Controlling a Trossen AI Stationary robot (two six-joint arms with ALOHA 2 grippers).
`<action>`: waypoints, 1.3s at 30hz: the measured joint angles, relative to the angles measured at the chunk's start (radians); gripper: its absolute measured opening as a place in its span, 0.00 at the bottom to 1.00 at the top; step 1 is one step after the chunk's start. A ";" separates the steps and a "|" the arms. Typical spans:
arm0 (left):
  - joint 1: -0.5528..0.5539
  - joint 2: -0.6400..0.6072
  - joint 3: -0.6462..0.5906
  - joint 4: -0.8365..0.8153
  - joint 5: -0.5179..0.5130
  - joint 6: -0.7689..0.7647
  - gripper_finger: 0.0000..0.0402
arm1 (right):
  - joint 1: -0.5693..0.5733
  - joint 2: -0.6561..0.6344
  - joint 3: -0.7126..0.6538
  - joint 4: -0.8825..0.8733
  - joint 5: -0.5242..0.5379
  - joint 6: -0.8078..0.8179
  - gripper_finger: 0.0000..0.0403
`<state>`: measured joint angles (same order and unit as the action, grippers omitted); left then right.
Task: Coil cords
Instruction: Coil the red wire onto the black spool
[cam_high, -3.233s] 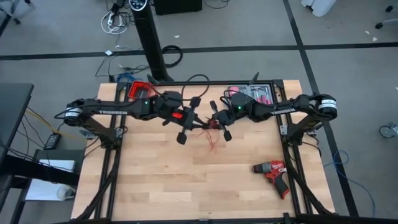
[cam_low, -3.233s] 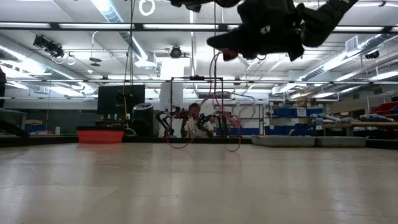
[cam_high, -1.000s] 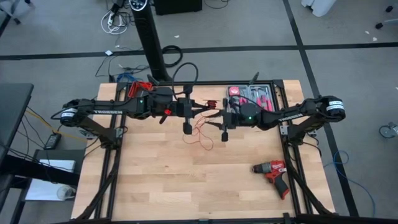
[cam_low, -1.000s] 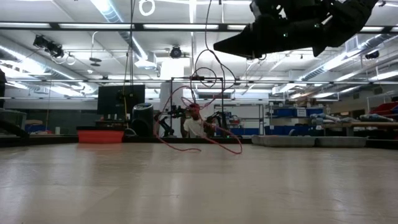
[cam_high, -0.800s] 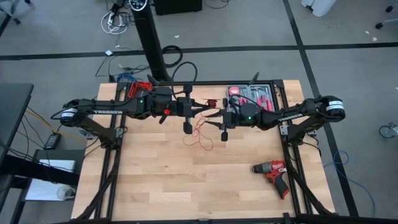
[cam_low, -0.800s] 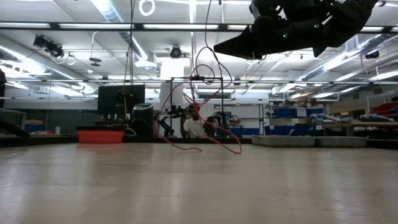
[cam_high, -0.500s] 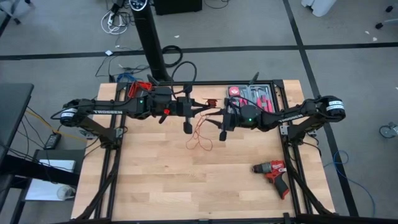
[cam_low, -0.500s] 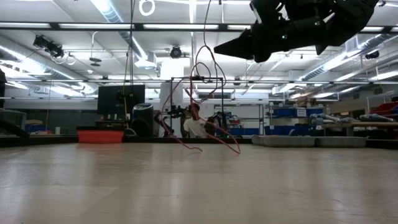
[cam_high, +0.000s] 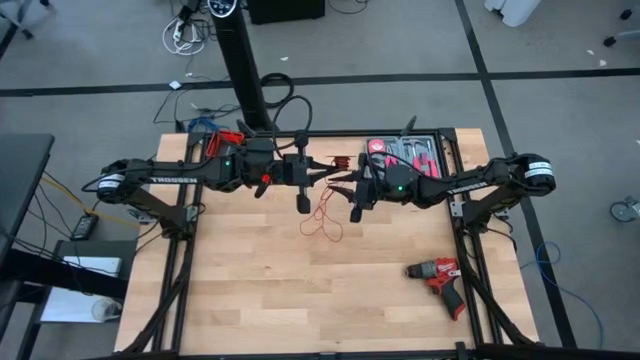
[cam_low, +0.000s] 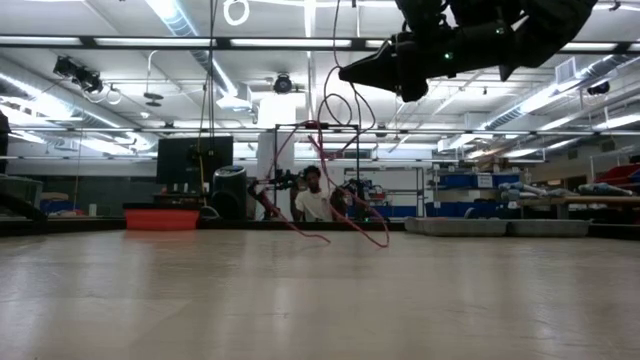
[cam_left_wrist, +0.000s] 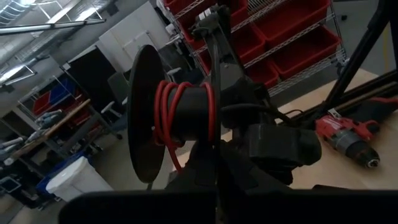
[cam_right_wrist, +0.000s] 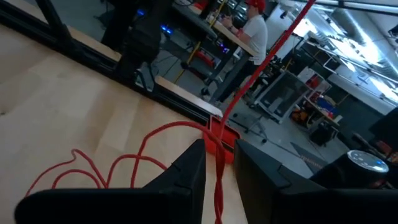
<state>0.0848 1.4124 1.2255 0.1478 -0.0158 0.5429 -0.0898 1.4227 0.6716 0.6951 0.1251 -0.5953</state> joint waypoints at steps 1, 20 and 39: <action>-0.001 0.000 0.000 0.001 0.000 0.000 0.00 | -0.003 0.000 0.000 0.000 -0.009 -0.001 0.20; 0.000 -0.010 -0.001 -0.114 -0.052 -0.077 0.00 | -0.032 -0.056 0.000 -0.277 -0.009 0.035 0.01; 0.048 -0.044 0.000 -0.363 -0.077 -0.225 0.00 | 0.013 -0.352 0.000 -0.629 0.224 -0.028 0.00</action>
<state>0.1329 1.3680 1.2255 -0.2149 -0.0923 0.3177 -0.0770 1.0708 0.6716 0.0661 0.3492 -0.6231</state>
